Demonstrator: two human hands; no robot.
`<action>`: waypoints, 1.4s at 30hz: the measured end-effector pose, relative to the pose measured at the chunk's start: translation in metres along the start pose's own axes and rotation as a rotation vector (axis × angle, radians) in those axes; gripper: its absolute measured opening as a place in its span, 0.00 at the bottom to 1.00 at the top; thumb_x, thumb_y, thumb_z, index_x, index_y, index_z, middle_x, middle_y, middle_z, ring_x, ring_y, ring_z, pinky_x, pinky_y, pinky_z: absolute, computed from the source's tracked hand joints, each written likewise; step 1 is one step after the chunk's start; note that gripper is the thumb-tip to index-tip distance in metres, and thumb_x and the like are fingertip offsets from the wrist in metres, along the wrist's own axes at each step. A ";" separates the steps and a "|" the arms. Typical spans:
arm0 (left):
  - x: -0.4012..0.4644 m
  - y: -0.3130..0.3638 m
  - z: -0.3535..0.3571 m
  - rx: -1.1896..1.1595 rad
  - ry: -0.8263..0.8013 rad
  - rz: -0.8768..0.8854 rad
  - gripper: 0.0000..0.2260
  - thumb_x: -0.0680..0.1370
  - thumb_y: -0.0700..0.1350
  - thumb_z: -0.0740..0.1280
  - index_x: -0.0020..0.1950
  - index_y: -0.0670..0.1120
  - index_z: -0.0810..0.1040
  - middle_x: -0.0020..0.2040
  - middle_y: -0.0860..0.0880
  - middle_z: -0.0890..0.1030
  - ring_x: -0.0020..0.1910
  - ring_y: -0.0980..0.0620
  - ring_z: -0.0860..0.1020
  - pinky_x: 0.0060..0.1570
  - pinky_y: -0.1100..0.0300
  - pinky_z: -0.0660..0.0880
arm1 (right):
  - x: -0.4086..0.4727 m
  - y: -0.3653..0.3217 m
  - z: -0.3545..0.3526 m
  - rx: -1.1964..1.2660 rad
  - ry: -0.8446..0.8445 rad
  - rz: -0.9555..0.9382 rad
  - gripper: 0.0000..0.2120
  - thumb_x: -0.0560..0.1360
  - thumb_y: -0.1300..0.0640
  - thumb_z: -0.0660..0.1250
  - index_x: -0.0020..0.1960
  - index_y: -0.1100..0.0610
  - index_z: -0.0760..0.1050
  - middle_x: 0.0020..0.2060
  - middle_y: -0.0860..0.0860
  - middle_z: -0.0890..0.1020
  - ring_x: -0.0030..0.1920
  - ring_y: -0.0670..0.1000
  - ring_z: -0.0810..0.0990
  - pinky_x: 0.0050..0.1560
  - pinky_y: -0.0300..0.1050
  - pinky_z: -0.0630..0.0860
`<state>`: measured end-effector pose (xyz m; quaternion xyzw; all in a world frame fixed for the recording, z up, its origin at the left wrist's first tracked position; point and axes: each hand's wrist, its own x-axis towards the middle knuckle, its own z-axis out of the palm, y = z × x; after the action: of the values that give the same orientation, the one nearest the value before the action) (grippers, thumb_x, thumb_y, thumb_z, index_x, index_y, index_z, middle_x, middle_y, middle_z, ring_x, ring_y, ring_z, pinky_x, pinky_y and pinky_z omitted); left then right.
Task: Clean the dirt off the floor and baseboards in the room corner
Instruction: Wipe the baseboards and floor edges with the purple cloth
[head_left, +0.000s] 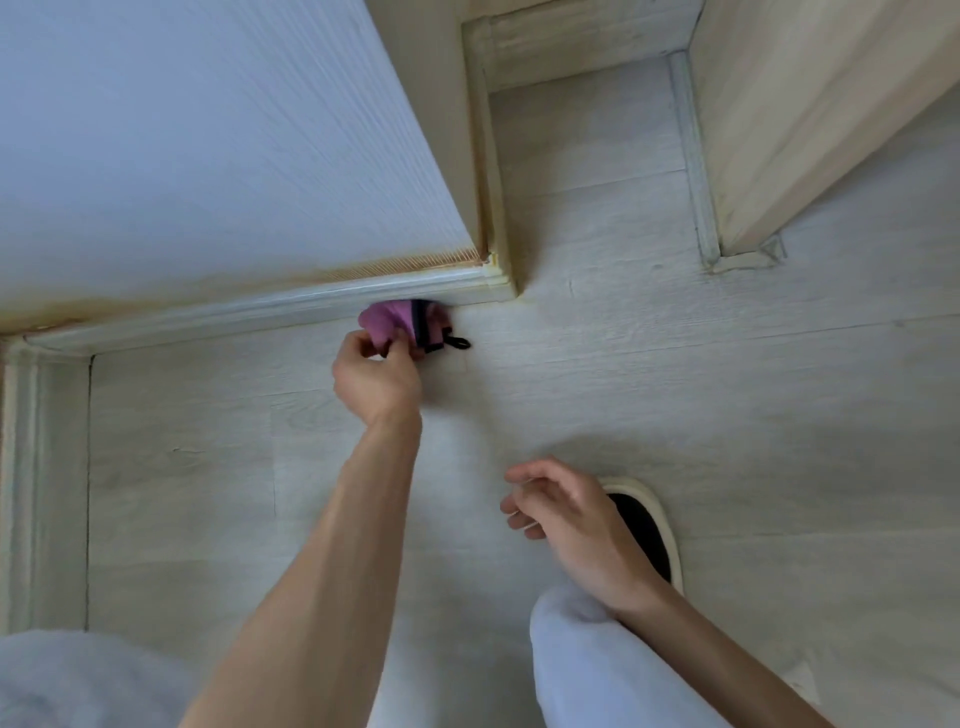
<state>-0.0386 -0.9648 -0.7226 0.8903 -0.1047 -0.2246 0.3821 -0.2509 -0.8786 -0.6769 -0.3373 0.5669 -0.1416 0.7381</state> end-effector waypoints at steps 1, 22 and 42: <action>-0.003 0.008 0.008 0.031 0.014 -0.011 0.04 0.73 0.43 0.71 0.41 0.47 0.78 0.37 0.51 0.81 0.37 0.50 0.79 0.45 0.49 0.80 | -0.001 0.000 -0.001 -0.003 -0.007 0.008 0.08 0.81 0.62 0.65 0.56 0.54 0.81 0.44 0.52 0.87 0.45 0.50 0.86 0.50 0.46 0.80; -0.132 0.022 -0.019 -0.263 -0.701 -0.087 0.04 0.78 0.37 0.72 0.51 0.38 0.79 0.45 0.36 0.82 0.41 0.49 0.81 0.41 0.58 0.77 | 0.043 -0.054 0.002 0.517 0.128 -0.027 0.16 0.78 0.48 0.72 0.61 0.57 0.80 0.54 0.55 0.87 0.58 0.53 0.85 0.52 0.47 0.80; 0.006 -0.001 -0.025 1.191 -0.750 0.595 0.58 0.72 0.72 0.67 0.80 0.52 0.26 0.77 0.46 0.21 0.78 0.41 0.27 0.80 0.42 0.41 | 0.184 -0.212 -0.099 -0.680 0.523 -0.718 0.12 0.76 0.59 0.69 0.58 0.61 0.74 0.49 0.53 0.84 0.48 0.56 0.83 0.43 0.43 0.72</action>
<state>-0.0212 -0.9504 -0.7101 0.7443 -0.5664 -0.3053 -0.1790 -0.2479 -1.1766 -0.6864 -0.6819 0.5943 -0.2723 0.3281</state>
